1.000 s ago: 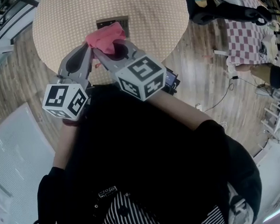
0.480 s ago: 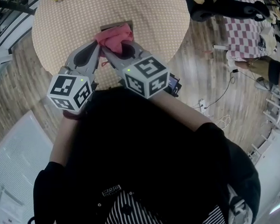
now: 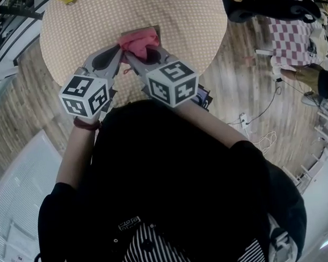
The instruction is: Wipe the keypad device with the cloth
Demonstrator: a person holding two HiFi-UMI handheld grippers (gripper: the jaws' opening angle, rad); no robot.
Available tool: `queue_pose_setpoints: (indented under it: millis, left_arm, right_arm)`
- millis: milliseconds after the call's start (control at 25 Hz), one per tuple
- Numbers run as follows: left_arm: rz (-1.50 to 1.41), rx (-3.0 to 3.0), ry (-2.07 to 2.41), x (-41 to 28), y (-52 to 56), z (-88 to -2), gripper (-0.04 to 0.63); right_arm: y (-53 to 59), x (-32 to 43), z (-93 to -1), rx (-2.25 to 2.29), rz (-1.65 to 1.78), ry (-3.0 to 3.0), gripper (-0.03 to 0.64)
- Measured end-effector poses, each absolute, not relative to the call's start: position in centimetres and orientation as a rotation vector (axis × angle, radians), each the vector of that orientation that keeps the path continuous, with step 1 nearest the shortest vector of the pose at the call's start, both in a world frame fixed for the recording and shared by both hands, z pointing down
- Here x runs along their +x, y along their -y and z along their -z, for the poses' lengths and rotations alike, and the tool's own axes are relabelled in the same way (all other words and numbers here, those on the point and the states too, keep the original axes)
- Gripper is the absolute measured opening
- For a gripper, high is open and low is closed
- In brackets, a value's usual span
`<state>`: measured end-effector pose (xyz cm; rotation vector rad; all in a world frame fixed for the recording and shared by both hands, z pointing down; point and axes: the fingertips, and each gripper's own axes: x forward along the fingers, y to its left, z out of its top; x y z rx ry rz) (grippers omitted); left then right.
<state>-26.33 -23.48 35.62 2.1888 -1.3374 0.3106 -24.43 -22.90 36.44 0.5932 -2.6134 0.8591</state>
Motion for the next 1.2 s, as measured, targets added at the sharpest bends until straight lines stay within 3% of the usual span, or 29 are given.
queue_pose_setpoints:
  millis: [1200]
  left_arm:
    - [-0.611,2.191,0.996,-24.4,33.2,-47.6,-0.011]
  right_arm:
    - [31.1,-22.6,-47.7,0.779,-0.943,2.432,0.072]
